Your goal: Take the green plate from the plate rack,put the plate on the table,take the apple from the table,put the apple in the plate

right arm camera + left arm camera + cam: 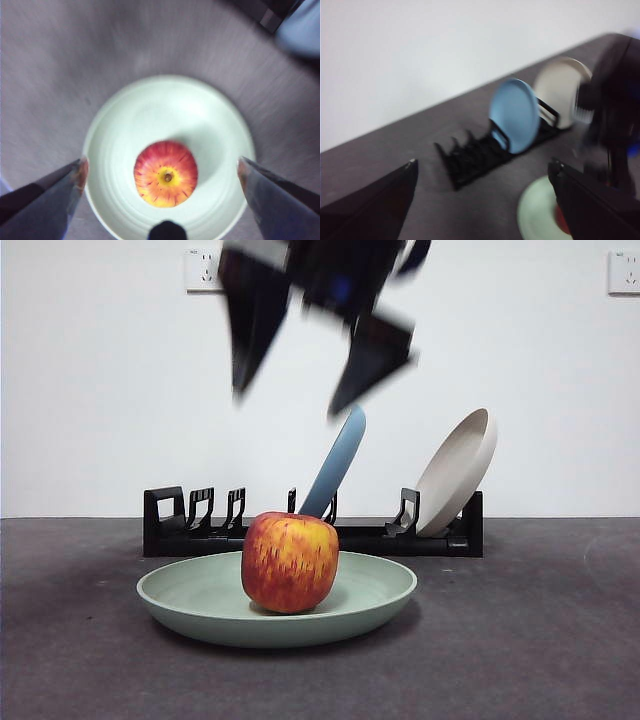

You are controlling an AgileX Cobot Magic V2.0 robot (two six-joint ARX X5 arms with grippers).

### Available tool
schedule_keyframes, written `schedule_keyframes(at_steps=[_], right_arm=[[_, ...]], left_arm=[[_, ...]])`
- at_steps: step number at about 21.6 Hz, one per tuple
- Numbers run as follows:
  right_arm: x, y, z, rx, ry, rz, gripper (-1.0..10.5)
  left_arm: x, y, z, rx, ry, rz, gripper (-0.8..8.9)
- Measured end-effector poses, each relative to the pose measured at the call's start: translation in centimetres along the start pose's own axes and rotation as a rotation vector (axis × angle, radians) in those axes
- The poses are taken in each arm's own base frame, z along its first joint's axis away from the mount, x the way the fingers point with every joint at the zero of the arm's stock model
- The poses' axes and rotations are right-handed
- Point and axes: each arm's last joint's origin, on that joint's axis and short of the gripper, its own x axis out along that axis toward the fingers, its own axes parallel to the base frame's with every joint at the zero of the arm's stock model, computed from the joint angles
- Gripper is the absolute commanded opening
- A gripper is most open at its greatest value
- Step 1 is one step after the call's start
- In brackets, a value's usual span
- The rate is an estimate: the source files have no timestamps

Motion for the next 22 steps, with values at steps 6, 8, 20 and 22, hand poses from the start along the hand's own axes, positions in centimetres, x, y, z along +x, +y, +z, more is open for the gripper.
schedule_keyframes(at_steps=[6,8,20,22], right_arm=[[-8.2,-0.8,-0.8,0.021,-0.159,-0.026,3.7],[-10.5,-1.1,-1.4,0.029,-0.200,-0.036,1.5],[-15.1,-3.8,-5.9,0.087,-0.300,-0.150,-0.1],[-13.9,-3.8,-7.5,0.085,-0.331,-0.153,-0.1]], left_arm=[[3.3,-1.7,0.2,0.056,0.093,-0.076,1.54],[4.5,-2.3,0.2,0.082,0.127,-0.089,-0.29],[6.7,-3.4,-0.6,0.129,0.149,-0.141,-0.08],[7.3,-3.7,-2.1,0.126,0.143,-0.143,-0.08]])
